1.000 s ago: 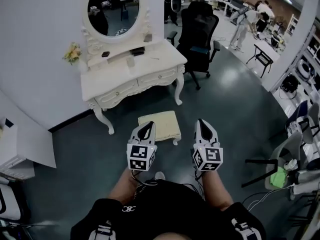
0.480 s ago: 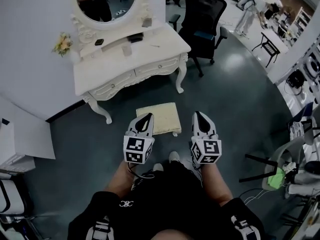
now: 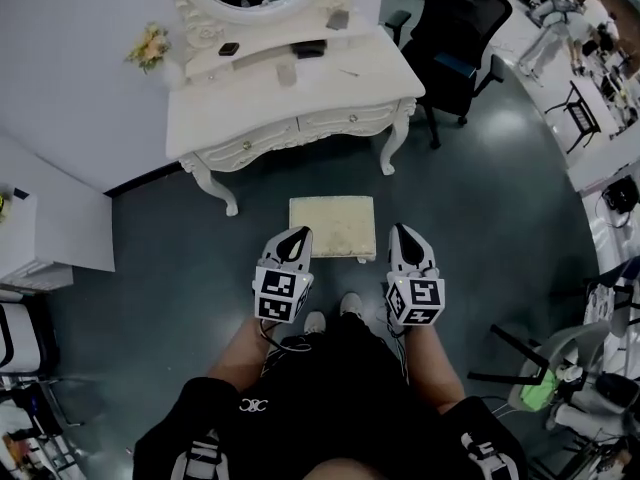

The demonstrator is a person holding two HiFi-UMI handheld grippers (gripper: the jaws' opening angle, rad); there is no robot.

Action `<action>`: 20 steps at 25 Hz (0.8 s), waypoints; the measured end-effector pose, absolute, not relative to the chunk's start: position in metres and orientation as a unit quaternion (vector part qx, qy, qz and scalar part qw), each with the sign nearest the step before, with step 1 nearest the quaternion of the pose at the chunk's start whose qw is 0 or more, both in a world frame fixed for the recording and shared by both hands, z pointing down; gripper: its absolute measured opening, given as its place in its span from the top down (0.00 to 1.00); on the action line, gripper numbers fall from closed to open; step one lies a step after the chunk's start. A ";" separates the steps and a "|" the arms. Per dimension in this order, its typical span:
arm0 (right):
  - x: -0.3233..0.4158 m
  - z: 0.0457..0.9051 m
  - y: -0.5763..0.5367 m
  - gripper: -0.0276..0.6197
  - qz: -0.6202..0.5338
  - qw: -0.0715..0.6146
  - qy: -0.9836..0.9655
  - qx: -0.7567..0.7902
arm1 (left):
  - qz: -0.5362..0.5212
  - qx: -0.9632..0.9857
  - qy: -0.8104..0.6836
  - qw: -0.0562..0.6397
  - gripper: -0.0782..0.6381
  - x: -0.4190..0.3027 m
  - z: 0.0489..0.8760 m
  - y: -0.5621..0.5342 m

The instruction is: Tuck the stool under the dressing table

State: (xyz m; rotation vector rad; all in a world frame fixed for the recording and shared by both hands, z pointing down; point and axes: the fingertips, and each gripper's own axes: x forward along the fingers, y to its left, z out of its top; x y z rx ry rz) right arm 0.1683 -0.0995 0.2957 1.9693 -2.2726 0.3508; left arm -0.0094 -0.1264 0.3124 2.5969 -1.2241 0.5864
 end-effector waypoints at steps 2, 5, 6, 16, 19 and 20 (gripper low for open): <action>0.167 0.310 -0.107 0.93 0.128 0.067 -0.752 0.643 | 0.211 0.872 -0.426 0.113 0.86 -0.016 0.325 -0.131; 0.164 0.332 -0.117 0.93 0.148 0.080 -0.757 0.631 | 0.218 0.866 -0.433 0.123 0.86 -0.022 0.341 -0.136; 0.163 0.339 -0.120 0.93 0.153 0.084 -0.758 0.628 | 0.218 0.865 -0.433 0.130 0.86 -0.024 0.346 -0.138; 0.157 0.459 -0.139 0.76 0.243 0.163 -0.756 0.585 | 0.281 0.845 -0.414 0.188 0.63 -0.044 0.453 -0.146; 0.158 0.505 -0.138 0.74 0.265 0.196 -0.752 0.570 | 0.304 0.835 -0.409 0.208 0.62 -0.048 0.492 -0.143; 0.159 0.521 -0.139 0.74 0.272 0.207 -0.751 0.565 | 0.309 0.832 -0.408 0.213 0.62 -0.048 0.504 -0.143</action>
